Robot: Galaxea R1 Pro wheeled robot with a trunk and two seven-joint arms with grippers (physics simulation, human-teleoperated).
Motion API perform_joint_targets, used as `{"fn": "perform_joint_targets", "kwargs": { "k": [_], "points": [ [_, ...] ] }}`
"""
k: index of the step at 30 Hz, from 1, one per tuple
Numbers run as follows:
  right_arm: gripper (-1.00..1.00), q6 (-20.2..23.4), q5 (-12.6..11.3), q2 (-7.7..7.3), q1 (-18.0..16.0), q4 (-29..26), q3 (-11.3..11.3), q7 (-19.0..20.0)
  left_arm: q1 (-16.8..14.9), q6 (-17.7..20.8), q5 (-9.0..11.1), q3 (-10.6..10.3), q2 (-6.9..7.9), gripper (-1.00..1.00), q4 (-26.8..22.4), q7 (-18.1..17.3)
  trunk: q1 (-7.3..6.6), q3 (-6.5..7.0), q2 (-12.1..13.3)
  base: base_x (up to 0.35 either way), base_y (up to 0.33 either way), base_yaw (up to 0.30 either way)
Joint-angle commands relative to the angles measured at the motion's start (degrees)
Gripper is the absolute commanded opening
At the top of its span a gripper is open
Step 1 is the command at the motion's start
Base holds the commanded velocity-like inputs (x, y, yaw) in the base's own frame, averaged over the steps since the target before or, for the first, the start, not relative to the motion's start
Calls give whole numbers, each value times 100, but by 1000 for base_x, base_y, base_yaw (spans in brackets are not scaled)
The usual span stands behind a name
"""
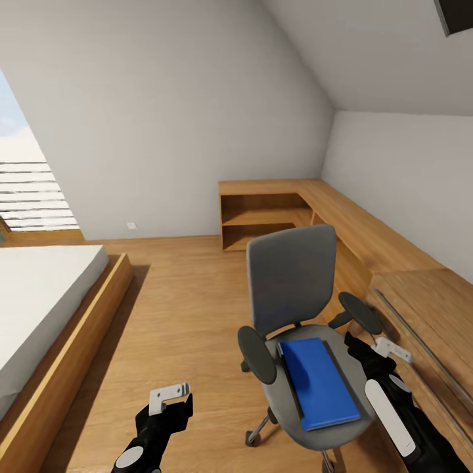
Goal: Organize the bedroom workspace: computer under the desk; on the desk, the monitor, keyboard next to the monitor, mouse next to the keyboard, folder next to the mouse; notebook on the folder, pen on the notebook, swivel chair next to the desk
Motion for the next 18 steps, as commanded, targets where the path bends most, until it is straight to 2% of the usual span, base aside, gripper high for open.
{"fn": "perform_joint_targets", "kwargs": {
  "k": [1,10,18],
  "points": [
    [100,19,-24,-7,-3,-6,18,-41,-1,13,60,-7,1,100,-9,51,23,-23,-45,0,0,9],
    [100,7,-17,-14,-3,13,218,114,-1,13,60,-7,0,100,-9,51,221,-185,-406,0,0,2],
    [100,-7,-20,-11,-2,6,268,143,-1,13,60,9,4,100,-14,51,397,-328,-727,0,0,0]
  ]
}}
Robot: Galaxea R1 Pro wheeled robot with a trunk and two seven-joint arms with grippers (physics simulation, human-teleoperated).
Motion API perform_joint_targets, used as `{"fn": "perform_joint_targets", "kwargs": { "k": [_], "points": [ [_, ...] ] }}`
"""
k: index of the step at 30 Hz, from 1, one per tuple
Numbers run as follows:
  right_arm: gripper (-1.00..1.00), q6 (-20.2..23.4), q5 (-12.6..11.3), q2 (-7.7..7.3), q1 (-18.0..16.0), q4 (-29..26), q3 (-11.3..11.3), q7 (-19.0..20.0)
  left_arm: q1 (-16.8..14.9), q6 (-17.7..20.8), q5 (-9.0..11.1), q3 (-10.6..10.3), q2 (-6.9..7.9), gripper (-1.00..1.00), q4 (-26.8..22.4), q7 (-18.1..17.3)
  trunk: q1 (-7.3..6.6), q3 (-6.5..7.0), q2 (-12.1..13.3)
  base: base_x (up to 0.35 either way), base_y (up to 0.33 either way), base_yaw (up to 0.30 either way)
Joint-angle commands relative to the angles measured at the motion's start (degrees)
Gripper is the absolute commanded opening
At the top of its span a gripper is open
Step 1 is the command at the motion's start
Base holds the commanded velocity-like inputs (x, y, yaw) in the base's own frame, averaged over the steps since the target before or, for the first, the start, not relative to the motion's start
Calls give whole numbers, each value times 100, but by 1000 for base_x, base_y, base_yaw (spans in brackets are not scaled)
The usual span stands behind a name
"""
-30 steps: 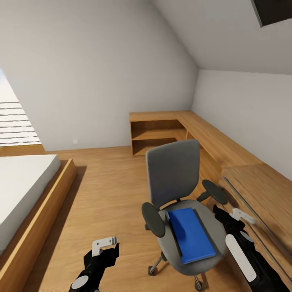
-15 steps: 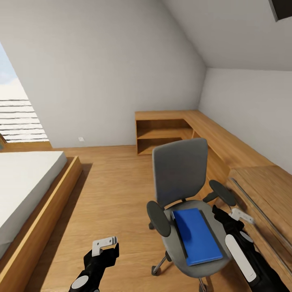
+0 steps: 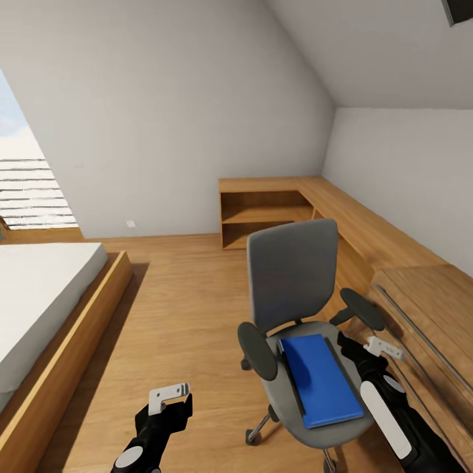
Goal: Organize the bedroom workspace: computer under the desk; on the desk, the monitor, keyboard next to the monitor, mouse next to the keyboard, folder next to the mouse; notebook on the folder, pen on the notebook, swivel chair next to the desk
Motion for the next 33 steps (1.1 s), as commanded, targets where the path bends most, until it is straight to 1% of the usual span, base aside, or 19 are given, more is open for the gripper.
{"fn": "perform_joint_targets", "kwargs": {
  "k": [1,5,7,9,10,17,22,26,27,28,29,30,31,32,33],
  "points": [
    [100,17,-23,-6,-3,-11,21,-43,-1,13,60,-6,0,100,-9,51,23,-23,-45,0,0,0],
    [100,15,-35,-4,-3,-8,19,-47,-1,14,60,-5,1,100,-8,51,111,-95,-205,0,0,0],
    [100,17,-39,-6,-4,-8,18,-48,-1,21,60,54,1,100,-5,51,155,-131,-285,0,0,0],
    [100,19,-44,-4,-4,-7,18,-45,-1,21,62,140,-3,100,-5,51,199,-167,-365,0,0,0],
    [100,14,-49,-5,-4,-7,18,-34,-1,33,68,341,-7,100,-4,51,221,-185,-406,0,0,0],
    [100,13,-31,-20,-4,-12,12,-33,-1,40,69,370,-14,100,0,51,374,-310,-686,0,0,0],
    [100,13,-10,-25,-4,-13,18,-18,2,51,75,370,-78,100,63,51,484,-400,-887,0,0,0],
    [100,22,0,-33,-32,91,12,-14,-40,54,91,385,-110,100,184,51,572,-472,-1047,0,0,0],
    [100,27,1,-36,-47,119,10,-14,-80,55,96,386,-114,100,206,51,594,-490,-1087,0,0,0],
    [100,34,3,-40,-124,195,7,-14,-206,55,102,388,-132,100,287,51,616,-508,-1128,0,0,0],
    [100,39,3,-42,-280,324,4,-13,-396,58,106,389,-162,100,449,49,638,-526,-1168,0,0,0],
    [100,41,2,-43,-386,415,4,-12,-517,59,107,390,-180,100,564,48,660,-544,-1208,0,0,0],
    [100,47,-3,-45,-629,670,3,-1,-792,68,112,390,-218,100,840,42,682,-562,-1248,0,0,0],
    [100,47,-4,-45,-764,838,2,14,-941,87,118,390,-234,100,1000,41,704,-579,-1288,0,0,0],
    [100,47,-7,-46,-1045,1243,2,84,-1237,170,150,394,-254,100,1329,33,726,-597,-1328,0,0,0]
  ]
}}
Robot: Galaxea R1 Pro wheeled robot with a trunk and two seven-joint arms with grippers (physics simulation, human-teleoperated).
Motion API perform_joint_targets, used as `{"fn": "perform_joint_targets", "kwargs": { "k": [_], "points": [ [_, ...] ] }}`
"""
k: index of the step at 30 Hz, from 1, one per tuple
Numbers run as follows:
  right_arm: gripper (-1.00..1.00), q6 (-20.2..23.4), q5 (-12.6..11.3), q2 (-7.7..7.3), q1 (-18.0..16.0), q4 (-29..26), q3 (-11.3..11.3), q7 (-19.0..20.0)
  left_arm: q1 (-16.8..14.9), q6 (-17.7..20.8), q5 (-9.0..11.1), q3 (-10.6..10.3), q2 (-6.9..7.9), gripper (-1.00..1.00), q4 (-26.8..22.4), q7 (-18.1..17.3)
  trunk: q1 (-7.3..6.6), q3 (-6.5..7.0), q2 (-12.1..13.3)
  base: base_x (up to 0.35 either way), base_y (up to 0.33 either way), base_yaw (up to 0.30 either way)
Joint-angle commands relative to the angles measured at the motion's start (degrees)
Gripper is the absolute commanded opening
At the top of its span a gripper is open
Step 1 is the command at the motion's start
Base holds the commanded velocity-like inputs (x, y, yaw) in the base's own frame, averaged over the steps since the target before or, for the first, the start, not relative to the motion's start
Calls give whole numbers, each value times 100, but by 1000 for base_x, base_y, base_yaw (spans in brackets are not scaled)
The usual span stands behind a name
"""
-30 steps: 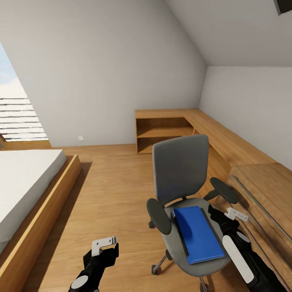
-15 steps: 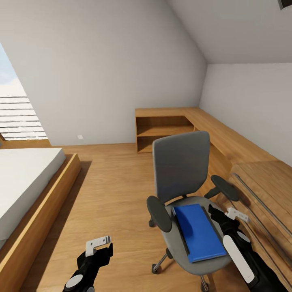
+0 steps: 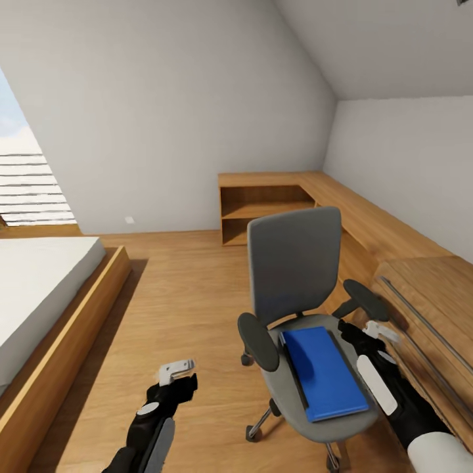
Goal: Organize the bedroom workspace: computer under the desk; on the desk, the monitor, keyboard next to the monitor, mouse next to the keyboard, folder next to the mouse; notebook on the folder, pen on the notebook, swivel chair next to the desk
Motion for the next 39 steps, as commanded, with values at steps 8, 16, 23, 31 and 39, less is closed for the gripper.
{"fn": "perform_joint_targets", "kwargs": {
  "k": [8,16,23,31,39],
  "points": [
    [100,-3,-23,-46,-1252,2434,18,1485,-786,568,666,-7,-26,100,909,21,176,-151,-326,0,0,0],
    [100,33,-76,-115,-1490,3168,9,2207,-861,611,791,-21,201,100,807,17,352,-294,-647,0,0,0],
    [100,30,-84,-116,-1497,3214,7,2249,-449,624,798,-31,242,100,-370,34,505,-420,-928,0,0,0],
    [100,-1,-81,-132,-1496,3217,-4,2239,-37,652,800,-87,247,100,-1054,38,681,-564,-1249,0,0,0],
    [100,-8,-89,-123,-1489,3221,1,2240,-30,659,797,-90,247,100,-1066,45,857,-707,-1569,0,0,0]
  ]
}}
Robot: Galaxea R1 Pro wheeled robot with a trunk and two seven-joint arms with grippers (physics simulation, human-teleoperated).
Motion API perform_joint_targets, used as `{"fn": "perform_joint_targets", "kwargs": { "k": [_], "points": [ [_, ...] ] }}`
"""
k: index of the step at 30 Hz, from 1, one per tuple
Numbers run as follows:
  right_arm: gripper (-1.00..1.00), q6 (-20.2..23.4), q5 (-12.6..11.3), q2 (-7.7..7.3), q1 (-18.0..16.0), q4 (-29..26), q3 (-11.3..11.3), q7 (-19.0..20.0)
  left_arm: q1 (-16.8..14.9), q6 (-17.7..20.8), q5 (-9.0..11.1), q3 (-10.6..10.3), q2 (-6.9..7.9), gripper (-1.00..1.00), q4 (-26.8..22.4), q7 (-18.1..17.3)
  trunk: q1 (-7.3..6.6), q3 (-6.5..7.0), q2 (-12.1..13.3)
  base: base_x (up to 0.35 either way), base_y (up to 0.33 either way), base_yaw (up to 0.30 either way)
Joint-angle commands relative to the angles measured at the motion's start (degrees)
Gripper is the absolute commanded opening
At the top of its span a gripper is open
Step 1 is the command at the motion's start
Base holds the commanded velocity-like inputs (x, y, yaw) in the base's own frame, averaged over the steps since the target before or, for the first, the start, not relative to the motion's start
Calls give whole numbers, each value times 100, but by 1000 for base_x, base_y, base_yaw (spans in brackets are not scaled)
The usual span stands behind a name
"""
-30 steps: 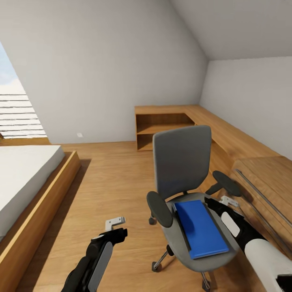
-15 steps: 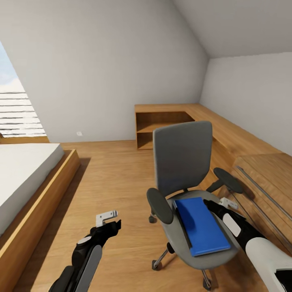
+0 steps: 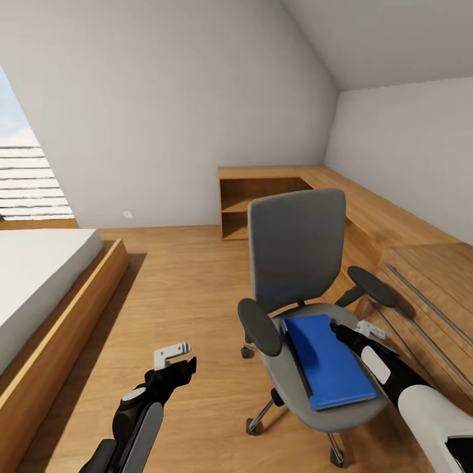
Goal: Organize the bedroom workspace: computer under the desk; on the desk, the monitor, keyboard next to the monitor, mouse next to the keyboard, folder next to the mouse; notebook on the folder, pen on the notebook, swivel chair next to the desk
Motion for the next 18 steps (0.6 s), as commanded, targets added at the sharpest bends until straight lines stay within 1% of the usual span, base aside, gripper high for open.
{"fn": "perform_joint_targets", "kwargs": {
  "k": [1,11,18],
  "points": [
    [100,9,-52,-6,-3,-4,48,-4,-4,14,60,-6,0,100,-7,55,22,-23,-44,0,0,0],
    [100,51,-24,21,3,7,82,-5,-3,26,60,-6,0,100,1,56,242,-203,-445,0,0,0],
    [100,56,-13,59,5,10,92,-6,-3,31,60,-6,0,100,9,56,242,-203,-445,0,0,0]
  ]
}}
